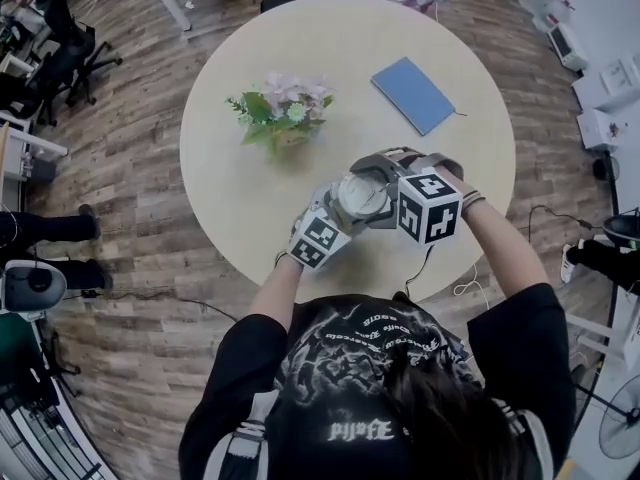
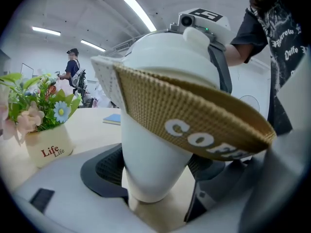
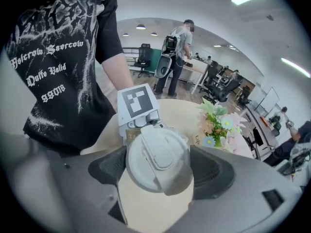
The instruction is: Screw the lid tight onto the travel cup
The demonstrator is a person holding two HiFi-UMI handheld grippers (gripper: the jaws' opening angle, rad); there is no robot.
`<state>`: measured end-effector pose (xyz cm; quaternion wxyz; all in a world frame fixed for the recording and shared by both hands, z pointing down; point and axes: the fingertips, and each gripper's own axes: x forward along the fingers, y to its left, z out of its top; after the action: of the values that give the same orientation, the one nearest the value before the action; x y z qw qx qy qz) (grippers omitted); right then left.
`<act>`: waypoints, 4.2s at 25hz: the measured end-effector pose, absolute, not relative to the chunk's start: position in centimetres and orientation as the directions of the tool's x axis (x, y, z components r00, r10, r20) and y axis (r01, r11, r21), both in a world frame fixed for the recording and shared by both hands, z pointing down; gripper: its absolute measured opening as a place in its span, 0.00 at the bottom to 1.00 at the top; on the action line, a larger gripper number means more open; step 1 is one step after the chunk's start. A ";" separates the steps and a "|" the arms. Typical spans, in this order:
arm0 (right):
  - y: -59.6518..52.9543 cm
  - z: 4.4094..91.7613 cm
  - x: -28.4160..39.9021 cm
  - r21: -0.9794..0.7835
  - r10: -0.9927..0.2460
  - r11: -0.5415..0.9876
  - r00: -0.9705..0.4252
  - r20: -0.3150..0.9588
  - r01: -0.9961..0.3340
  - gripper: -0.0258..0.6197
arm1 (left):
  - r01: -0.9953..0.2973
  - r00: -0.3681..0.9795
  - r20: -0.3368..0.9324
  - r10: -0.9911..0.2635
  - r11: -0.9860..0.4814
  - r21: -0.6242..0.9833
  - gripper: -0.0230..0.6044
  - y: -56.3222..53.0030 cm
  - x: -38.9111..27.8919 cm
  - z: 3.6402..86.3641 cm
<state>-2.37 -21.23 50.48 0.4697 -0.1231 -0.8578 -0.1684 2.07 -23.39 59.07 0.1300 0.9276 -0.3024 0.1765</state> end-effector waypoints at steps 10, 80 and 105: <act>-21.7 49.9 -2.8 0.182 -0.031 0.969 -0.648 0.761 0.168 0.68 | -0.629 0.739 0.397 -0.544 -0.768 0.121 0.68 -23.6 2.1 59.1; -12.6 55.7 11.3 -0.098 -0.715 0.569 -0.550 0.432 -0.816 0.69 | -0.828 0.561 0.361 -0.745 -0.516 0.222 0.69 -11.3 -3.5 55.7; -13.4 52.7 9.4 -0.054 -0.721 0.608 -0.580 0.380 -0.792 0.05 | -0.834 0.551 0.323 -0.769 -0.515 0.196 0.07 -11.1 -2.7 53.6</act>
<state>9.45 -13.39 52.67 0.1623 0.4288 -0.8819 0.1094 -2.73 -11.14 53.64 0.1659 0.8649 -0.4634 0.0979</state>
